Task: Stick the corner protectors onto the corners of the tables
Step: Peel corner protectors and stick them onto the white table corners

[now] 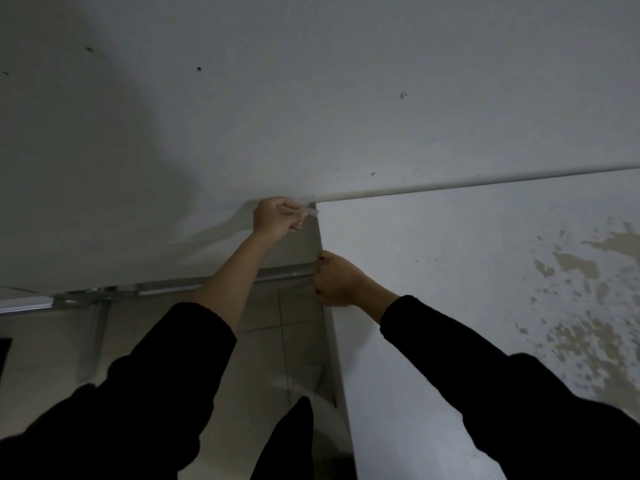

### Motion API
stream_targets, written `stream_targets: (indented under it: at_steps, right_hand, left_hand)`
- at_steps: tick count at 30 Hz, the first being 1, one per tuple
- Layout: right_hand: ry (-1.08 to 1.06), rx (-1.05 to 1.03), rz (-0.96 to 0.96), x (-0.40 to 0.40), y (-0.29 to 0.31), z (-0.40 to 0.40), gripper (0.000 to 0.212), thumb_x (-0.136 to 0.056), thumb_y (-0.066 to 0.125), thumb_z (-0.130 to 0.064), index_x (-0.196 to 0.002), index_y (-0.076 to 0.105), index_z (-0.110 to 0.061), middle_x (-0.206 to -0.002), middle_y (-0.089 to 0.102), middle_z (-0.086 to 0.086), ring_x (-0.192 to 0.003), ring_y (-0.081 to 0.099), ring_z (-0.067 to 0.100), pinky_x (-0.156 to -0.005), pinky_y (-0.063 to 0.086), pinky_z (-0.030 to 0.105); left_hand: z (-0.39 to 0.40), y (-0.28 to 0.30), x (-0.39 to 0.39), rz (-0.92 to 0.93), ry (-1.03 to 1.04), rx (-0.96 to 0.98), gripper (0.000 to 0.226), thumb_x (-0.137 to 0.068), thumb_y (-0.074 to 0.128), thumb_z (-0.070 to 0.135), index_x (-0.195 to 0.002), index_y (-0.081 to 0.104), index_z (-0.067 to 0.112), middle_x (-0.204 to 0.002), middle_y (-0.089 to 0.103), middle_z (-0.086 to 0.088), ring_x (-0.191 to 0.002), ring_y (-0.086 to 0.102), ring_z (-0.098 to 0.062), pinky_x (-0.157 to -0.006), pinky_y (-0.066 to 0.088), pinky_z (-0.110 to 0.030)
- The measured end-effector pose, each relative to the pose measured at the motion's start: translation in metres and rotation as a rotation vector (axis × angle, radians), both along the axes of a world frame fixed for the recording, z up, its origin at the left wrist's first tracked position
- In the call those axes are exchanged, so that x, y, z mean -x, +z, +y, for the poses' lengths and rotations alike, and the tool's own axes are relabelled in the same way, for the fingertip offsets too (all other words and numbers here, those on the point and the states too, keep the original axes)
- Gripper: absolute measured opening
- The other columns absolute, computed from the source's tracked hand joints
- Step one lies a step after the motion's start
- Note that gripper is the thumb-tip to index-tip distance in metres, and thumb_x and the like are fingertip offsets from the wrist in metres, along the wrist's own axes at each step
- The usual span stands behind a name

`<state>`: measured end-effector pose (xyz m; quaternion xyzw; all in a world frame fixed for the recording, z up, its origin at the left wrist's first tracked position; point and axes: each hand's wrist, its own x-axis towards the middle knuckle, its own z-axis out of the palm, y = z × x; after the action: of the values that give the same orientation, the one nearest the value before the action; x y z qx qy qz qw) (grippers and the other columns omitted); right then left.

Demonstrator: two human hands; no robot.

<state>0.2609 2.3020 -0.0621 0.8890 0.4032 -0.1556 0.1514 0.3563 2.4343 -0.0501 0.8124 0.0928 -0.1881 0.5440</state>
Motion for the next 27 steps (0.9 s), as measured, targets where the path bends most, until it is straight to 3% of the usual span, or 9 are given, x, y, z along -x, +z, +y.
stream_targets:
  at_steps: [2,5,7,11,16,21,24,27]
  right_hand:
    - [-0.02,-0.008,0.02,0.004,-0.003,0.0,0.038,-0.092,0.039,-0.029,-0.073,0.069,-0.014,-0.071,0.065,-0.004,-0.069,0.054,0.019,-0.098,0.036,0.029]
    - [-0.084,-0.045,0.097,0.006,-0.005,0.004,0.037,-0.094,0.037,-0.025,-0.079,0.068,-0.01,-0.086,0.072,0.006,-0.076,0.057,0.024,-0.104,0.03,0.032]
    - [-0.102,-0.065,0.098,0.005,-0.001,0.004,0.035,-0.094,0.038,-0.025,-0.08,0.067,-0.01,-0.09,0.072,0.007,-0.084,0.06,0.024,-0.105,0.028,0.031]
    - [-0.1,-0.038,0.133,0.006,-0.003,0.007,0.034,-0.093,0.037,-0.025,-0.074,0.063,-0.013,-0.086,0.072,0.007,-0.074,0.052,0.022,-0.107,0.031,0.031]
    - [-0.076,-0.027,0.117,0.003,-0.008,0.006,0.04,-0.094,0.037,-0.028,-0.083,0.07,-0.01,-0.087,0.073,0.004,-0.086,0.061,0.021,-0.108,0.032,0.034]
    - [-0.093,-0.02,0.115,0.001,0.0,0.011,0.04,-0.094,0.036,-0.026,-0.085,0.071,-0.009,-0.09,0.073,0.006,-0.088,0.061,0.021,-0.109,0.031,0.031]
    - [-0.108,-0.007,0.137,0.001,0.005,0.01,0.039,-0.095,0.036,-0.026,-0.084,0.069,-0.009,-0.091,0.072,0.005,-0.088,0.06,0.021,-0.108,0.03,0.032]
    - [-0.118,0.0,0.153,0.001,0.005,0.01,0.039,-0.095,0.036,-0.028,-0.085,0.069,-0.01,-0.092,0.072,0.005,-0.091,0.061,0.02,-0.11,0.029,0.032]
  left_hand:
    - [0.001,-0.003,-0.003,0.011,0.03,0.019,0.01,-0.078,0.074,0.013,-0.078,0.064,0.016,-0.09,0.069,-0.013,-0.062,0.063,-0.013,-0.057,0.053,-0.017]
    - [0.001,-0.01,-0.007,0.031,0.096,0.053,0.01,-0.078,0.075,0.01,-0.079,0.065,0.013,-0.093,0.069,-0.017,-0.062,0.063,-0.013,-0.052,0.053,-0.011]
    - [-0.001,-0.015,-0.01,0.048,0.116,0.079,0.012,-0.079,0.073,0.008,-0.089,0.067,0.008,-0.1,0.069,-0.021,-0.065,0.063,-0.014,-0.053,0.054,-0.011]
    - [-0.007,-0.02,-0.017,0.089,0.133,0.136,0.029,-0.083,0.067,-0.001,-0.111,0.064,-0.004,-0.113,0.065,-0.026,-0.074,0.064,-0.02,-0.057,0.057,-0.014]
    - [-0.015,-0.019,-0.028,0.093,0.058,0.098,0.025,-0.077,0.075,0.006,-0.1,0.068,-0.002,-0.103,0.069,-0.023,-0.065,0.064,-0.015,-0.057,0.057,-0.015]
    - [-0.018,-0.018,-0.036,0.091,-0.017,-0.028,0.029,-0.076,0.077,0.012,-0.098,0.069,-0.005,-0.096,0.071,-0.021,-0.057,0.064,-0.01,-0.048,0.053,-0.011]
    - [-0.025,-0.017,-0.043,0.077,-0.035,-0.085,0.022,-0.076,0.077,0.009,-0.089,0.069,-0.007,-0.096,0.071,-0.025,-0.043,0.062,-0.005,-0.05,0.057,-0.018]
    - [-0.029,-0.012,-0.044,0.065,-0.065,-0.139,0.019,-0.075,0.077,0.009,-0.081,0.069,-0.007,-0.094,0.071,-0.026,-0.057,0.065,-0.02,-0.072,0.061,-0.038]
